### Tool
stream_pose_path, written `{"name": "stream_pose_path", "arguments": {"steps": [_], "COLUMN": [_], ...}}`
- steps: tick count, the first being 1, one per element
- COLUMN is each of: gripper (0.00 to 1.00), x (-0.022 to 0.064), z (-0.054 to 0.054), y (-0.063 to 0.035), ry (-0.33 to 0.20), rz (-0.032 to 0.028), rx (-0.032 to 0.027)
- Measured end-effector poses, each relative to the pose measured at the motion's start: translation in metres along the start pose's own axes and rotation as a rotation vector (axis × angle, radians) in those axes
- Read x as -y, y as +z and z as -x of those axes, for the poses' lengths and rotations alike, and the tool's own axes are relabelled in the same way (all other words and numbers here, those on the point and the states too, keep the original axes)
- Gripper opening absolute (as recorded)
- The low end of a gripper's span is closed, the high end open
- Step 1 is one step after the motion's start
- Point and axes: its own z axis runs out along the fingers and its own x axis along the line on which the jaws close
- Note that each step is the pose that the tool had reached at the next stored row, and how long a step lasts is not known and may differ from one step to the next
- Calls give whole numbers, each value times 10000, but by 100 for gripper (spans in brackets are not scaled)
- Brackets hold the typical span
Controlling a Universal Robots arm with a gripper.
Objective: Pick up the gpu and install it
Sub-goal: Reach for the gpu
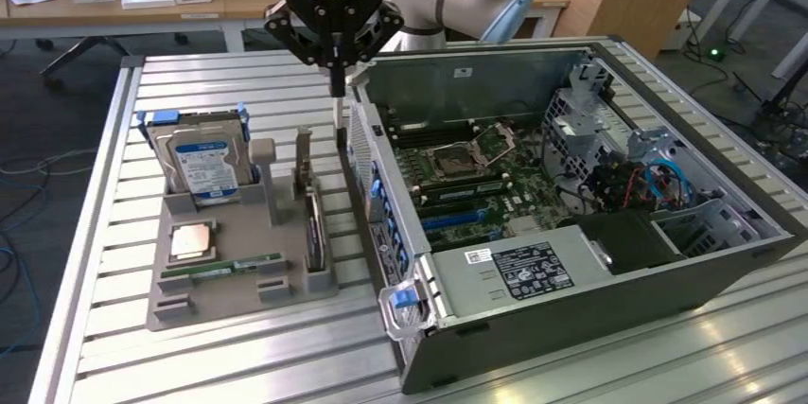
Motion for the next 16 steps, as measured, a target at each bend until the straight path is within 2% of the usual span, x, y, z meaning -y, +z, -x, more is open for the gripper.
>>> {"name": "stream_pose_path", "arguments": {"steps": [5,16], "gripper": [11,11], "x": [7,15], "z": [-92,-204], "y": [-1,-5], "ry": [0,3], "rz": [0,-1], "rx": [0,-1]}}
